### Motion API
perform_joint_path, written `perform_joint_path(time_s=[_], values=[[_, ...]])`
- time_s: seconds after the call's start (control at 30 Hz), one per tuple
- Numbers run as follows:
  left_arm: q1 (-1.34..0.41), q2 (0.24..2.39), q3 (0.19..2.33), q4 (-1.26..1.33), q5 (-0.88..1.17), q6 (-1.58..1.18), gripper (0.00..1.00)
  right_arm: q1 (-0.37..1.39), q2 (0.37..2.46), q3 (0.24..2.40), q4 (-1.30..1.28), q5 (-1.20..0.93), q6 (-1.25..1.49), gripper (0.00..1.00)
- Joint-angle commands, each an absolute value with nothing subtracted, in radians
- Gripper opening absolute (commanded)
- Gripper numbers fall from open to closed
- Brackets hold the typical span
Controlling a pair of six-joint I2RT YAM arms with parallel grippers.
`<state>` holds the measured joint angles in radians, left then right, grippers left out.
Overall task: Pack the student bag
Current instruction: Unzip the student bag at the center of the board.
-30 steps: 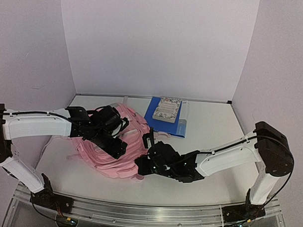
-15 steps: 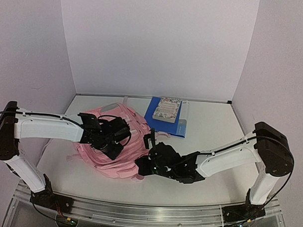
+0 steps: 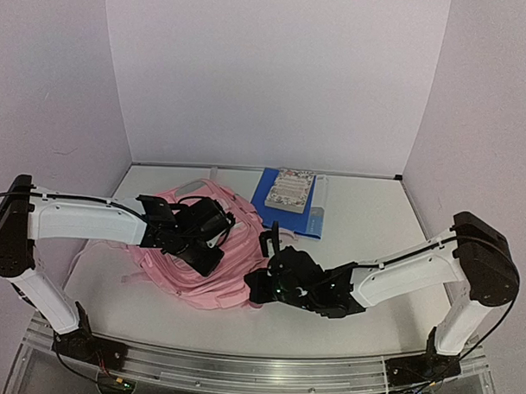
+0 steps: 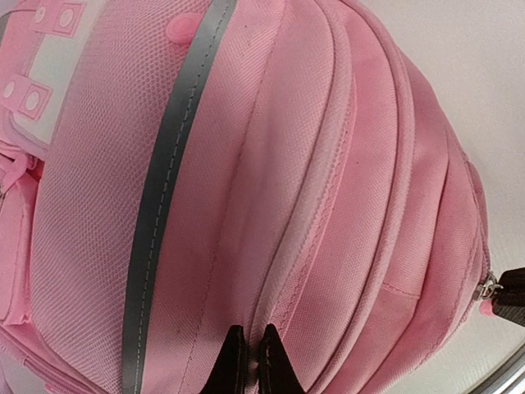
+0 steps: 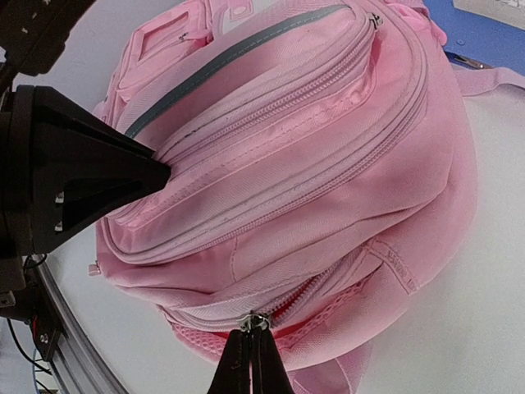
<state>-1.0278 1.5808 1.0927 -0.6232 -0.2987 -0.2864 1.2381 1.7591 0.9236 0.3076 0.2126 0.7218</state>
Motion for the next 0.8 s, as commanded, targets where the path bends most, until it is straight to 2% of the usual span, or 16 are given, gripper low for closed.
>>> perform_joint_path(time_s=[0.0,0.23,0.5,0.77], values=[[-1.031,1.616,1.199,-0.409,-0.148,-0.309,0.00,1.268,1.661,0.910,0.340,0.223,0.690,0.00],[-1.003,1.692,1.325,-0.367,-0.043,-0.340,0.00,1.337,1.646,0.904,0.306,0.251,0.711,0.00],[-0.941,1.685,1.342,-0.278,0.176,-0.445,0.00,1.405,1.676,0.934,0.297,0.322,0.742,0.00],[-0.923,1.701,1.417,-0.287,0.228,-0.470,0.00,1.445,1.738,1.032,0.365,0.343,0.712,0.00]])
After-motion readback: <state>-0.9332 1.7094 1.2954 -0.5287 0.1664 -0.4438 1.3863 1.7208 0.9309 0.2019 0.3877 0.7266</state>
